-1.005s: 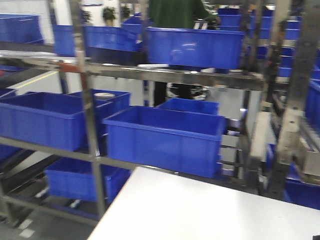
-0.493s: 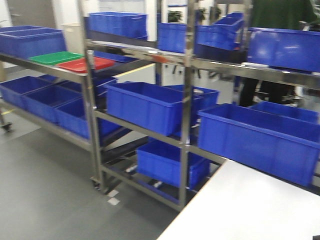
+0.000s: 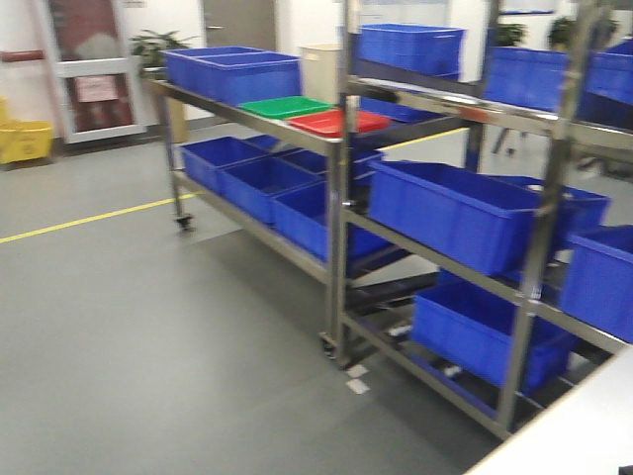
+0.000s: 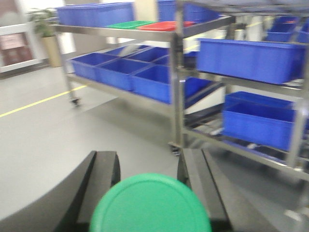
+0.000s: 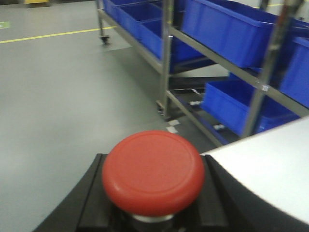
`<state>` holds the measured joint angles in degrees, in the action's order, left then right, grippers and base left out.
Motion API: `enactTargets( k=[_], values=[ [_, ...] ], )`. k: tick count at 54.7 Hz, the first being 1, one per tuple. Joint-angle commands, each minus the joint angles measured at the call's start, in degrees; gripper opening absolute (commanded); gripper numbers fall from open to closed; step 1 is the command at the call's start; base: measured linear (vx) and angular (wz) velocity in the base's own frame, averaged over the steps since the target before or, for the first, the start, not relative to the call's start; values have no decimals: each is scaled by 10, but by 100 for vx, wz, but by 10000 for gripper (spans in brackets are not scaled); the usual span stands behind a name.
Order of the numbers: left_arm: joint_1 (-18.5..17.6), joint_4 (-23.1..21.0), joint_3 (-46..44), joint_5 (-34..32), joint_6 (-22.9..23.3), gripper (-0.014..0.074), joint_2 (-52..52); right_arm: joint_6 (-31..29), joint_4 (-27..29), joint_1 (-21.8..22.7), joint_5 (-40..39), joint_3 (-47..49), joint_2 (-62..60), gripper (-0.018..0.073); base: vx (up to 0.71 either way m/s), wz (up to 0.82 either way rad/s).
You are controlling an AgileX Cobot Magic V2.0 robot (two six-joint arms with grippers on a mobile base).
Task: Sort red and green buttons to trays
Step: 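Drive the base to the green and red trays holding both buttons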
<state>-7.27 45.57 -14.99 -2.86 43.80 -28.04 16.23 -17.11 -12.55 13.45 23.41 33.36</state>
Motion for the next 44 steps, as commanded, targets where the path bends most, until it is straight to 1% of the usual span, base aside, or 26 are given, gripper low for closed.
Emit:
enactTargets(
  k=[1,22,34,44],
  values=[
    [-3,-5,-15,-37,6,0,-3,-4,-5,1,-47,18,-1,-8,-2,66],
    [-3,-5,-15,-37,6,0,-3,-4,-5,1,-47,18,-1,-8,7,71],
    [-3,-5,-15,-37,6,0,-3,-4,-5,1,-47,18,-1,-8,22,62],
    [-3,-5,-15,-37,6,0,-3,-4,-5,1,-47,18,-1,-8,32,44]
  ],
)
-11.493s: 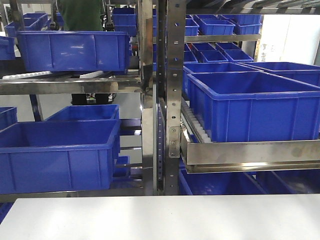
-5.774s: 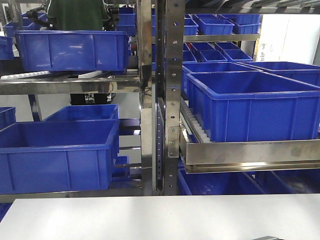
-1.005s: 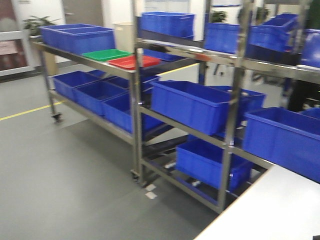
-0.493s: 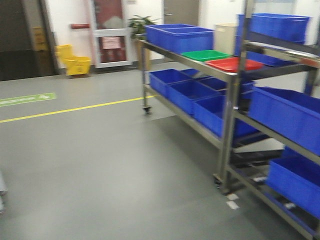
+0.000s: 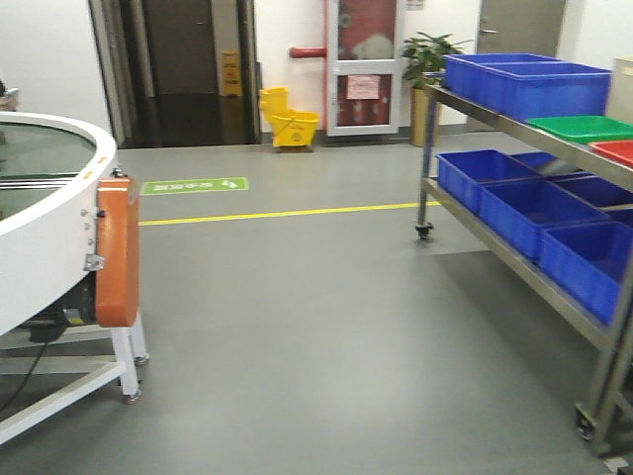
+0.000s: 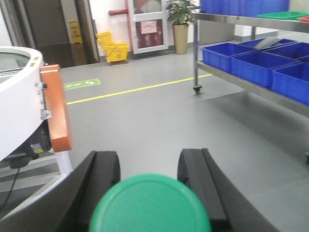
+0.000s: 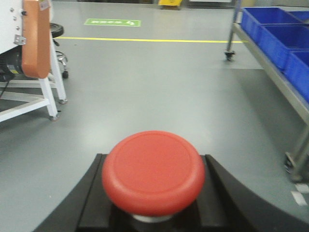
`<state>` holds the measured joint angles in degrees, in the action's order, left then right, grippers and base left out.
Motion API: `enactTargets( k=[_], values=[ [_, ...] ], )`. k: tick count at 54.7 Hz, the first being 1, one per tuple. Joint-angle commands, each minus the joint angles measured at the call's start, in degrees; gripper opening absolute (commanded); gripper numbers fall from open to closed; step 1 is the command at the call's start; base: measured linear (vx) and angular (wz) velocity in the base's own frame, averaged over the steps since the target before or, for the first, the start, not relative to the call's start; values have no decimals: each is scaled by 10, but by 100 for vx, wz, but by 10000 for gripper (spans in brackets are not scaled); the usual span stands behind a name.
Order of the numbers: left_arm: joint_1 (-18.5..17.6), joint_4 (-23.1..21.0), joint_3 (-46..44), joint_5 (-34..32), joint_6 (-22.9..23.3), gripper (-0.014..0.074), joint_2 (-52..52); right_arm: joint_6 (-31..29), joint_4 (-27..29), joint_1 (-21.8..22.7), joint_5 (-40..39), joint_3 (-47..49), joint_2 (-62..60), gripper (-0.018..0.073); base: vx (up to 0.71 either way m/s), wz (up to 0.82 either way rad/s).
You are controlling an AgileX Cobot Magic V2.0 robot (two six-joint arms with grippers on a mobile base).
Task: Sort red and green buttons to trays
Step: 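Drive the base to the green and red trays holding both buttons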
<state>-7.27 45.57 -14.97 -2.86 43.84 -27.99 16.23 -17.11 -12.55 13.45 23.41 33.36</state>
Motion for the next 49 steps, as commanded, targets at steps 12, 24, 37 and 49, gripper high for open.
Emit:
enactTargets(
  k=[12,24,37,49],
  values=[
    [-3,-5,-16,-37,5,0,-3,-4,-5,1,-47,18,-1,-8,42,24],
    [-3,-5,-16,-36,5,0,-3,-4,-5,1,-47,18,-1,-8,51,10],
    [-3,-5,-16,-37,5,0,-3,-4,-5,1,-47,18,-1,-8,55,5],
    [-3,-5,-16,-38,5,0,-3,-4,-5,1,-47,18,-1,-8,59,-2]
  ],
)
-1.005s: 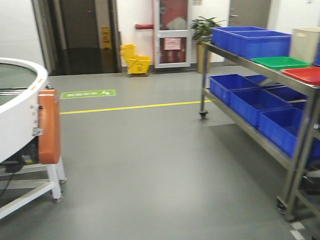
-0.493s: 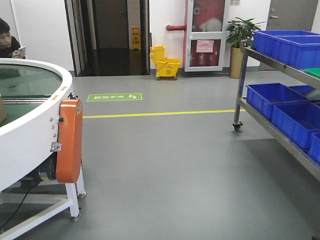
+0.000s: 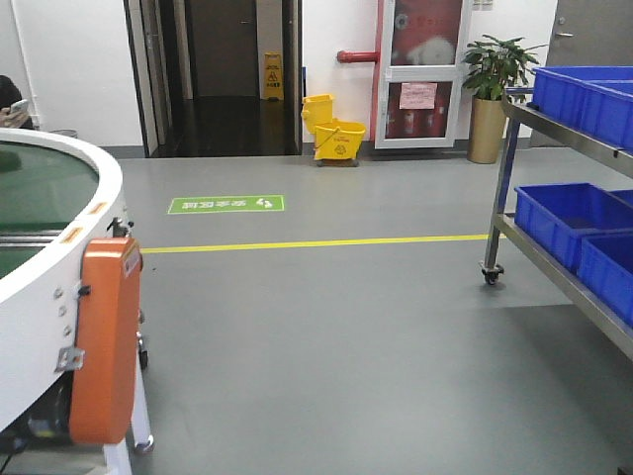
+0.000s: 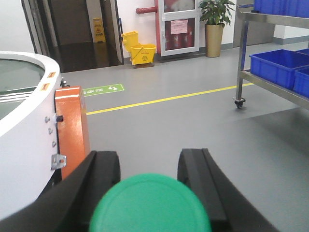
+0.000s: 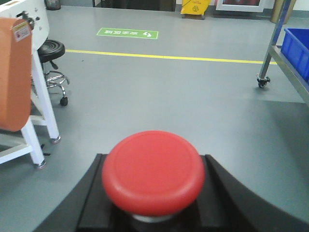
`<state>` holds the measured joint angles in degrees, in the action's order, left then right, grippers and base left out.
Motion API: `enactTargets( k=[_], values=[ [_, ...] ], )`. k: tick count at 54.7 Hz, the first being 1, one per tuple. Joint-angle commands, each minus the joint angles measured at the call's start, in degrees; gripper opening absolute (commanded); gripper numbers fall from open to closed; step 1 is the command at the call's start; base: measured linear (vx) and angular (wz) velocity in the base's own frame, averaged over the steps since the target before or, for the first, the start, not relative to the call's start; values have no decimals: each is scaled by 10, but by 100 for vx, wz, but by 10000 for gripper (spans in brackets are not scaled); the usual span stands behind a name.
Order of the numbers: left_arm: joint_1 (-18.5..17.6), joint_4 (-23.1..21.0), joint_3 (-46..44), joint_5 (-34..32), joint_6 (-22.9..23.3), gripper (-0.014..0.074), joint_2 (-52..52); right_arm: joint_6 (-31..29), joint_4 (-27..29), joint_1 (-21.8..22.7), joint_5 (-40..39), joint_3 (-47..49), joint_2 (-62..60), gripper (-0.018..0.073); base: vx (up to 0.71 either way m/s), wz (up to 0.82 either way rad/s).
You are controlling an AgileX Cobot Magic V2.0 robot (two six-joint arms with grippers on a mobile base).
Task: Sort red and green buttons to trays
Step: 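Drive the base to the green and red trays holding both buttons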
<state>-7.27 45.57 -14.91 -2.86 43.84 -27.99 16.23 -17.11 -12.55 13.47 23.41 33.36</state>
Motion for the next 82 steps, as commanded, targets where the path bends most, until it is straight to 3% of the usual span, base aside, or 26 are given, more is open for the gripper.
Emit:
enactTargets(
  k=[1,82],
  values=[
    [-3,-5,-16,-36,5,0,-3,-4,-5,1,-48,18,-1,-8,61,-6],
    [-3,-5,-16,-36,5,0,-3,-4,-5,1,-48,18,-1,-8,62,-25]
  ],
)
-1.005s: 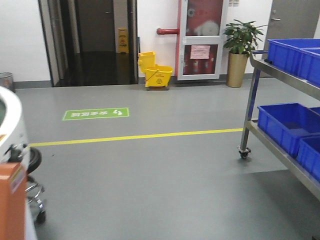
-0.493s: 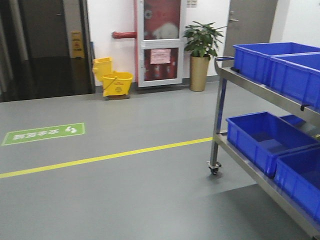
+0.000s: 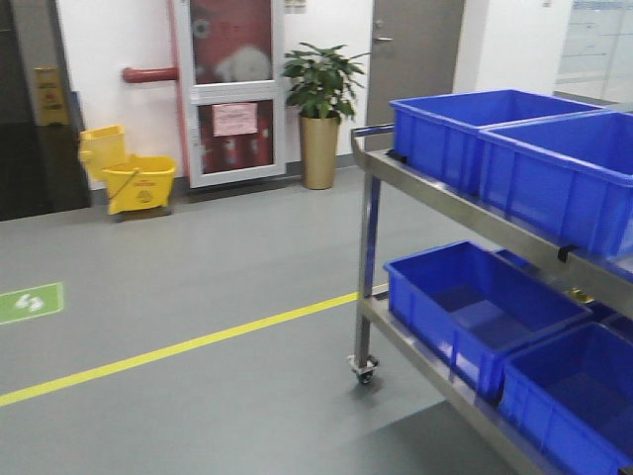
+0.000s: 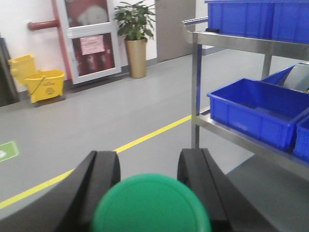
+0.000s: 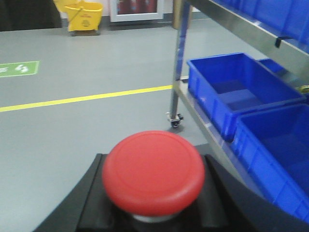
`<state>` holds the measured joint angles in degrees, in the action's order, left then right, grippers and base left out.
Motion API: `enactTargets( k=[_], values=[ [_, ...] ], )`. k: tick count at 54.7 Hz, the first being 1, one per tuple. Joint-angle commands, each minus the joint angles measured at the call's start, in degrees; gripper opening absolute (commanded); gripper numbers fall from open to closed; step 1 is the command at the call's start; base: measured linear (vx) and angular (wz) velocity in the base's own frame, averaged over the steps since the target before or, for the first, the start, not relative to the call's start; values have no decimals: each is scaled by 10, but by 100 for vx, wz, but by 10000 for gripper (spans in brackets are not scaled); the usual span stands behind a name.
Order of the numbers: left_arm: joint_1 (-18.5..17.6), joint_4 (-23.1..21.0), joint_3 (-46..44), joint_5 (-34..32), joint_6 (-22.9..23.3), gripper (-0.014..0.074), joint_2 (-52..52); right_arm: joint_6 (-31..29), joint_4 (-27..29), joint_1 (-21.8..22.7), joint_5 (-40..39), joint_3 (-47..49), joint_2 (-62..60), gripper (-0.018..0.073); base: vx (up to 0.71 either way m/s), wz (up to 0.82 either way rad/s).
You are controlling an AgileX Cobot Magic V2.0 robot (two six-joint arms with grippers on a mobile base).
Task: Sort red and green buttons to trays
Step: 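Drive the base to the green and red trays holding both buttons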
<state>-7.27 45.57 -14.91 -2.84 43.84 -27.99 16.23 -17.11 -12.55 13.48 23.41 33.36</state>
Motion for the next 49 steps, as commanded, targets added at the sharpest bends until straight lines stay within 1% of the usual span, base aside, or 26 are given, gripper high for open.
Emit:
enactTargets(
  k=[1,10,21,34,49],
  values=[
    [-3,-5,-16,-36,5,0,-3,-4,-5,1,-48,18,-1,-8,57,-36],
    [-3,-5,-16,-36,5,0,-3,-4,-5,1,-48,18,-1,-8,55,-44],
    [-3,-5,-16,-36,5,0,-3,-4,-5,1,-48,18,-1,-8,49,-63],
    [-3,-5,-16,-35,5,0,-3,-4,-5,1,-48,18,-1,-8,40,-82],
    [-3,-5,-16,-35,5,0,-3,-4,-5,1,-48,18,-1,-8,29,-86]
  ],
)
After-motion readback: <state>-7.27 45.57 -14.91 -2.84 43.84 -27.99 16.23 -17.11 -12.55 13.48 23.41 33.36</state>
